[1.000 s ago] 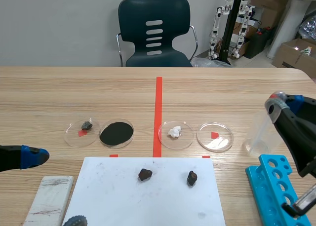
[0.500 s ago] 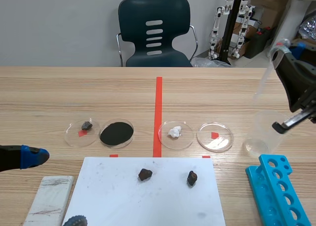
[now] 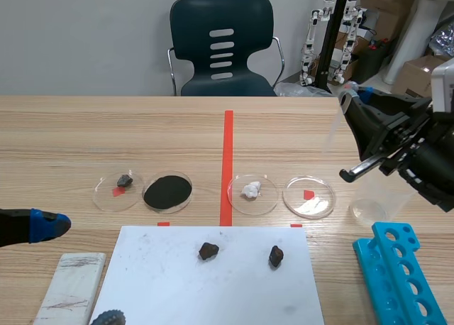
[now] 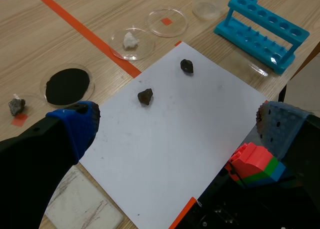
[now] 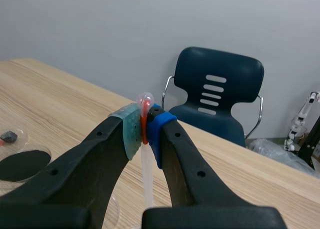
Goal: Draw acid from the petri dish
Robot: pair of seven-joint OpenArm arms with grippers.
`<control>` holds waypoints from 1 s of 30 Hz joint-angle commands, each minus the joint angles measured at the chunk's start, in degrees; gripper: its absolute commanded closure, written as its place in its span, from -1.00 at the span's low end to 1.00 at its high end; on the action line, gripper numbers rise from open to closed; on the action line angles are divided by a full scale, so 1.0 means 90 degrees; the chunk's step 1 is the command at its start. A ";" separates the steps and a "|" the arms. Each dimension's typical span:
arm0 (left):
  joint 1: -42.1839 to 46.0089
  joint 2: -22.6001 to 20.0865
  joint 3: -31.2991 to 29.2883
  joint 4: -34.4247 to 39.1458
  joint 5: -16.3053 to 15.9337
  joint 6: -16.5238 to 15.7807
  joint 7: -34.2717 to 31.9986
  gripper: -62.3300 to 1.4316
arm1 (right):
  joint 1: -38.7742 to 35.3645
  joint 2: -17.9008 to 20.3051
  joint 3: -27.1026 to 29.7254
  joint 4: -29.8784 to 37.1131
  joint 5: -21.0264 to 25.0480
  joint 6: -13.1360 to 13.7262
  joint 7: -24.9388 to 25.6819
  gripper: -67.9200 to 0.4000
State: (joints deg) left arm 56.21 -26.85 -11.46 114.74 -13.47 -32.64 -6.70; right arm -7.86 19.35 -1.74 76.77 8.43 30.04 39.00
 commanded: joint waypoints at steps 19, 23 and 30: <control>0.0010 0.0017 -0.0015 0.0044 -0.0066 0.0007 -0.0092 -1.00 | 0.0831 -0.0182 -0.0389 -0.1639 -0.0425 -0.0070 0.0787 0.96; 0.0010 0.0017 -0.0015 0.0044 -0.0066 0.0007 -0.0092 -1.00 | 0.0899 -0.0250 -0.0406 -0.1858 -0.0486 -0.0070 0.0879 0.96; 0.0010 0.0017 -0.0015 0.0044 -0.0066 0.0007 -0.0092 -1.00 | 0.0911 -0.0355 -0.0410 -0.2050 -0.0607 -0.0070 0.0877 0.96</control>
State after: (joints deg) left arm 56.21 -26.85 -11.46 114.74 -13.47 -32.64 -6.70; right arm -0.80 16.32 -5.39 58.00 2.52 29.39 46.15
